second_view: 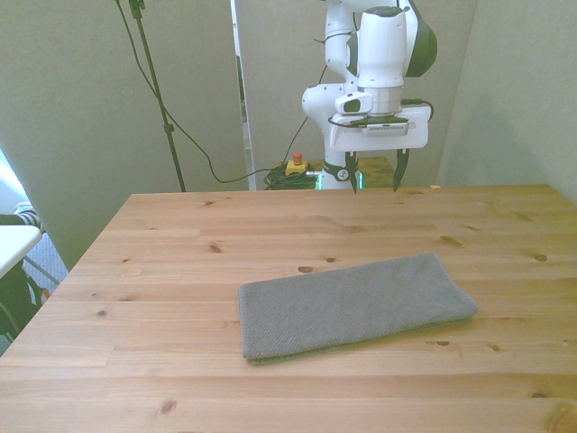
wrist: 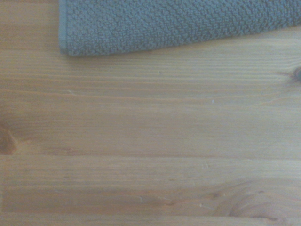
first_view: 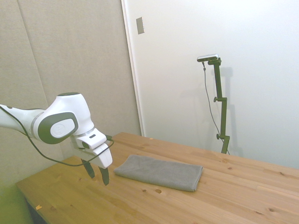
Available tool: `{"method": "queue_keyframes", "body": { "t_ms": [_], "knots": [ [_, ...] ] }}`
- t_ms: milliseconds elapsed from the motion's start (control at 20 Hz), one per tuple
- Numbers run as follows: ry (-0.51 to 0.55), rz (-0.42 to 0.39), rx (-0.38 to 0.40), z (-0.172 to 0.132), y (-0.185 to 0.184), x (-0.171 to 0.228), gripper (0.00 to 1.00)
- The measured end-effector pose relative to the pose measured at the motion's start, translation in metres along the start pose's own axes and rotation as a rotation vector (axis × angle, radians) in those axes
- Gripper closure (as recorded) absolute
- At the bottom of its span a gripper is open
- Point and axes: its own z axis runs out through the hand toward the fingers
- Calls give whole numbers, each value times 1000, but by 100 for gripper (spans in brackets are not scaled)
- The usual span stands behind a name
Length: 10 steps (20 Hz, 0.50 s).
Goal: Fold the towel
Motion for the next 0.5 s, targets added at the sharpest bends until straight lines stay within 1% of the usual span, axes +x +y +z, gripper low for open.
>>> {"method": "queue_keyframes", "body": {
  "t_ms": [250, 400, 500],
  "knots": [
    [0, 20, 12, -4, -9, 5, 0],
    [28, 22, 11, -12, -37, 12, 0],
    [70, -8, -21, -12, -65, 15, 0]
  ]
}}
